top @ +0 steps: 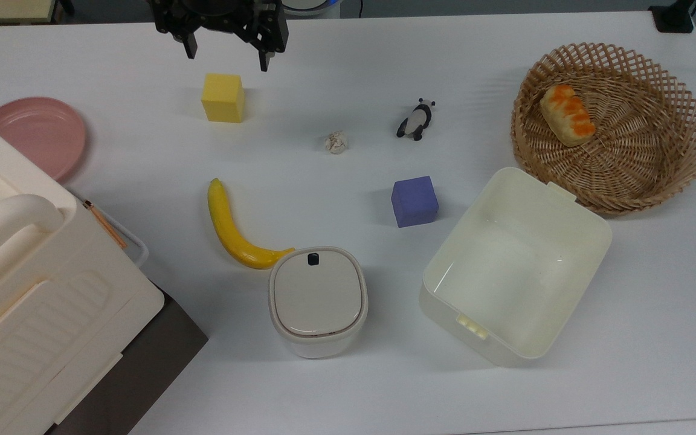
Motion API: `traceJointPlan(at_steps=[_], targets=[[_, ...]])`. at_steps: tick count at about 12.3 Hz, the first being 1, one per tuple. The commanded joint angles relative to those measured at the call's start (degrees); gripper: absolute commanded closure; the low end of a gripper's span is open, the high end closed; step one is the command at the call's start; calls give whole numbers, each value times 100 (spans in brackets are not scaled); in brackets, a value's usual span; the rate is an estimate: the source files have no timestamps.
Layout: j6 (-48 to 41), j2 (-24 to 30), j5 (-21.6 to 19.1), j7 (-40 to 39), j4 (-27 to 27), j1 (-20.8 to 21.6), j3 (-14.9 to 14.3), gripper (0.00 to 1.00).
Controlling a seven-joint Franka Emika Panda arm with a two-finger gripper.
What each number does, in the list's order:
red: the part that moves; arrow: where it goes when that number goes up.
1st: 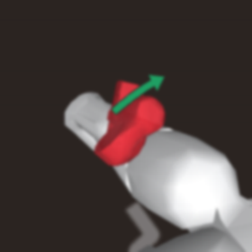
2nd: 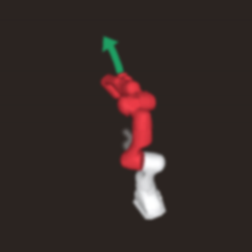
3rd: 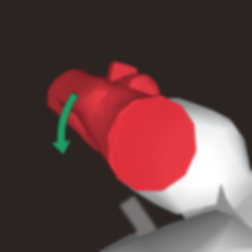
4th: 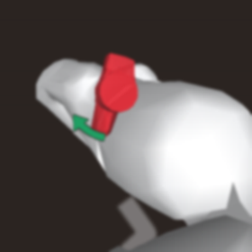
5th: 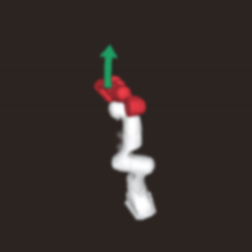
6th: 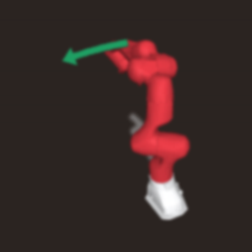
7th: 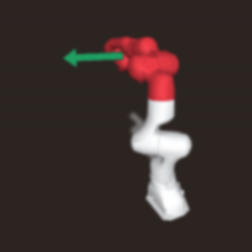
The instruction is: Open the trash can
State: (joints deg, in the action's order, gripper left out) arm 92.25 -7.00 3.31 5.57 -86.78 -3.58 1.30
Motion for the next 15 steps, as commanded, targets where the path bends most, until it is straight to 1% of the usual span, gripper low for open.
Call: traceJointPlan(at_steps=[1,7,11,13,15], targets=[[-31,68,3,-12,-128,77,-25,0],[-31,59,3,-12,-155,77,-7,0],[-14,-46,73,-267,-111,77,1,0],[-22,-55,214,-197,-119,278,10,0],[-23,-64,205,-249,-146,296,10,0]])
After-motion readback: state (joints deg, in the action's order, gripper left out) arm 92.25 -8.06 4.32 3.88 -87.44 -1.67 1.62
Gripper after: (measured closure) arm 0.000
